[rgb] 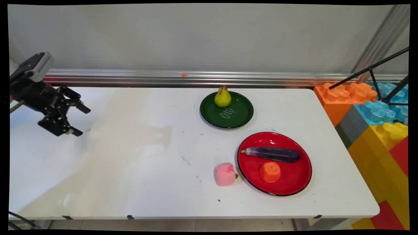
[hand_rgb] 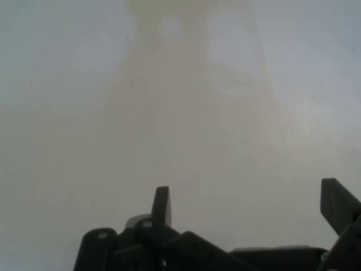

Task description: Pick up the eggplant from the red plate

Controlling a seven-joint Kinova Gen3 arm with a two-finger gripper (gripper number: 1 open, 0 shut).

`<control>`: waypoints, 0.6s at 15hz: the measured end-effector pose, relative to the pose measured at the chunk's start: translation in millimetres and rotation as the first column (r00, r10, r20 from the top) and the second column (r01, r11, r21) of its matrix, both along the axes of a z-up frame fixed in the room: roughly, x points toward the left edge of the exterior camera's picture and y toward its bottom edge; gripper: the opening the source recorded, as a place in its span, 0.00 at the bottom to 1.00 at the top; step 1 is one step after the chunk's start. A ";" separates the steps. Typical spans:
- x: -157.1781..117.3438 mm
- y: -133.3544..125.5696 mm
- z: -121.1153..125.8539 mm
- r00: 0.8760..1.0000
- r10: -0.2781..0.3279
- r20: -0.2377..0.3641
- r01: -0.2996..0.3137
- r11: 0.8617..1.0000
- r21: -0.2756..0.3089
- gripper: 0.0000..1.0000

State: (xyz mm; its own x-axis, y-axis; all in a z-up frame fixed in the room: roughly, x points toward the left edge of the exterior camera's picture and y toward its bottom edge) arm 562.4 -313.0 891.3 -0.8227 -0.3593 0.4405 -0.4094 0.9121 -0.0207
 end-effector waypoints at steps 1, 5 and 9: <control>-3.6 -1.3 0.7 1.000 0.001 -0.006 -0.001 1.000 -0.002 1.00; -37.1 -11.9 6.0 0.999 0.005 -0.044 -0.006 1.000 -0.017 1.00; -78.6 -27.8 13.5 0.997 0.006 -0.080 -0.010 0.999 -0.045 1.00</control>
State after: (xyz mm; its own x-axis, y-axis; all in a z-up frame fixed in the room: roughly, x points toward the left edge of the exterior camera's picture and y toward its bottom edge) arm 483.8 -340.8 904.8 -0.7816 -0.3437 0.5206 -0.4187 0.9077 -0.0293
